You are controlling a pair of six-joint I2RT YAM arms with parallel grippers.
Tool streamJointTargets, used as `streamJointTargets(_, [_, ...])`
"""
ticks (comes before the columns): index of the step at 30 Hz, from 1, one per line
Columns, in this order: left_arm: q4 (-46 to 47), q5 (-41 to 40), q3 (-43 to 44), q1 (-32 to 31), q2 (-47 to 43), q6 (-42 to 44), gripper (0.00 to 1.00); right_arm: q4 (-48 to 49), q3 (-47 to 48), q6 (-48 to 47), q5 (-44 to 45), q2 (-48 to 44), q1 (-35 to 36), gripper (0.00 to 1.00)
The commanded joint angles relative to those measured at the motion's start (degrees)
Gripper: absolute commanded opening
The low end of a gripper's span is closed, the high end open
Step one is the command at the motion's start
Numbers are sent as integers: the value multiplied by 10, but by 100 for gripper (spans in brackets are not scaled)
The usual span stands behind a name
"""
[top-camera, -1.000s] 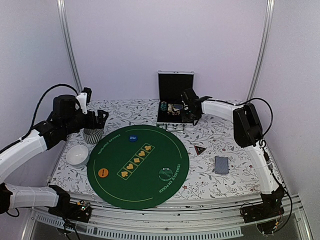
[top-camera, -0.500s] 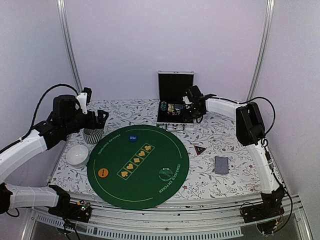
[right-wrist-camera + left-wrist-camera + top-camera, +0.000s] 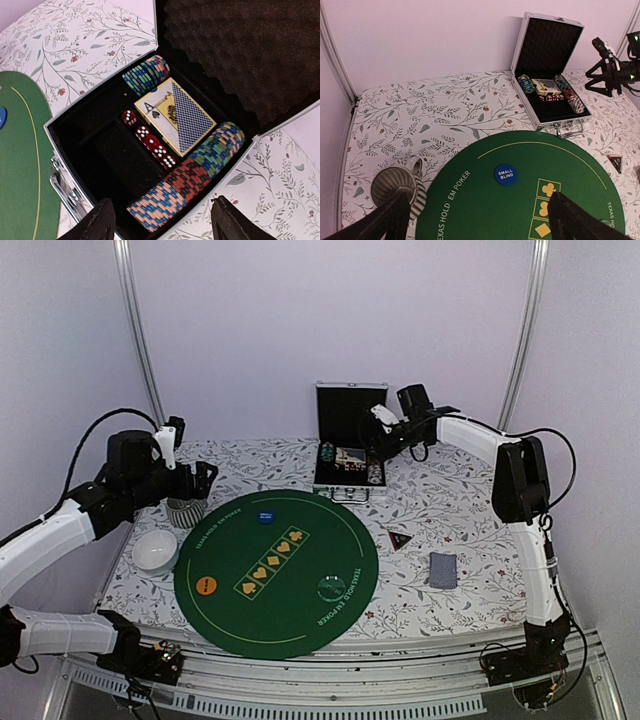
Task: Distribute texas hold em gaming equipment
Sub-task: Move the chip case to the center of the board.
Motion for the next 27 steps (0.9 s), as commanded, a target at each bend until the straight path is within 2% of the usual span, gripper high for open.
streamJointTargets(1, [15,-2,-9,8,6,15,98,-1,0,-108,-95,-13,-29,69])
streamJointTargets(4, [16,-1,-10,10,11,16,98,-3,-21,-195,-133,-18,-30,62])
streamJointTargets(10, [15,5,-10,13,20,17,98,-3,-44,-319,-142,-10,-29,62])
streamJointTargets(13, [15,6,-10,15,22,18,98,-1,-45,-368,-148,3,-29,56])
streamJointTargets(27, [16,10,-10,16,20,17,98,12,-74,-459,-114,24,-21,52])
